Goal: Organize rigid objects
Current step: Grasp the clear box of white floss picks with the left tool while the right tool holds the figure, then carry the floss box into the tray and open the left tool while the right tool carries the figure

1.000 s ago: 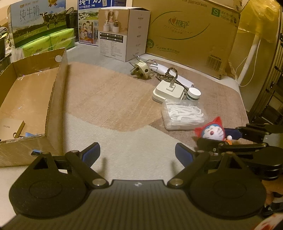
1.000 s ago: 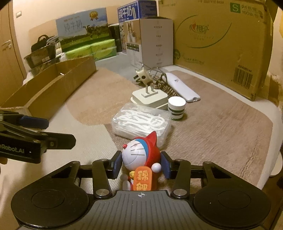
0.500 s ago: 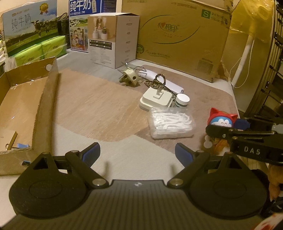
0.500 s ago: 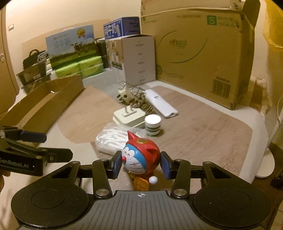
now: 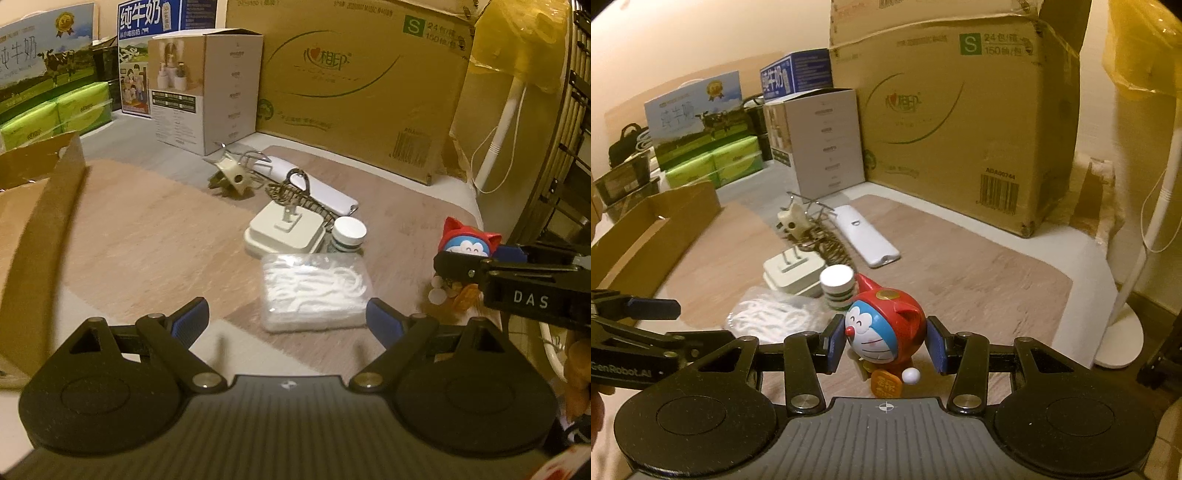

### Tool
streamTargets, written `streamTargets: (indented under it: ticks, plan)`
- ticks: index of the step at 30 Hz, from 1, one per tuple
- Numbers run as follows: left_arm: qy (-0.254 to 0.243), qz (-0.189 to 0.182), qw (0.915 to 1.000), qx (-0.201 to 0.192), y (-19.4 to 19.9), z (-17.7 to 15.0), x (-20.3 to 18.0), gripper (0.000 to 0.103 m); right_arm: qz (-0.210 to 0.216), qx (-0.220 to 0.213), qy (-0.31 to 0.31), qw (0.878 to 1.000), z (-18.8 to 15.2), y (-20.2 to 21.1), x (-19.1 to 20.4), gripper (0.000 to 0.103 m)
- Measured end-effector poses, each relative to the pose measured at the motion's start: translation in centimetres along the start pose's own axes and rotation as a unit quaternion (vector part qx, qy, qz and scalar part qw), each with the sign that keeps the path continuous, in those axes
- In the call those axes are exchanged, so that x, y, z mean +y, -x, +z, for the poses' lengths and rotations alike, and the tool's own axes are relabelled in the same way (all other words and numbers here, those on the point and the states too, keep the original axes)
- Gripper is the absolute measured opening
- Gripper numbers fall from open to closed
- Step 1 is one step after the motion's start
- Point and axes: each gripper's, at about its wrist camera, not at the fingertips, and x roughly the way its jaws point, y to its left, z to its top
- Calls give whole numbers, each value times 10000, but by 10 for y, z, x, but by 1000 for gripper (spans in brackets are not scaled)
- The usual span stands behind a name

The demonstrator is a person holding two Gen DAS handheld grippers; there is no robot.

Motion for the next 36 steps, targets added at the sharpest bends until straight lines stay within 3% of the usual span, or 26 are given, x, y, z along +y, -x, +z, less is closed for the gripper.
streamTargets:
  ticks: [15, 22, 36]
  plan:
    - [147, 270, 9994, 177, -47, 7, -27, 95, 110, 44, -9, 9999, 18, -36, -29, 46]
    - [100, 418, 9986, 318, -59, 7, -29, 88, 120, 108, -64, 9998, 17, -42, -32, 46]
    - [93, 463, 9987, 168, -21, 1, -7, 85, 172, 90, -47, 9998, 15, -25, -14, 46]
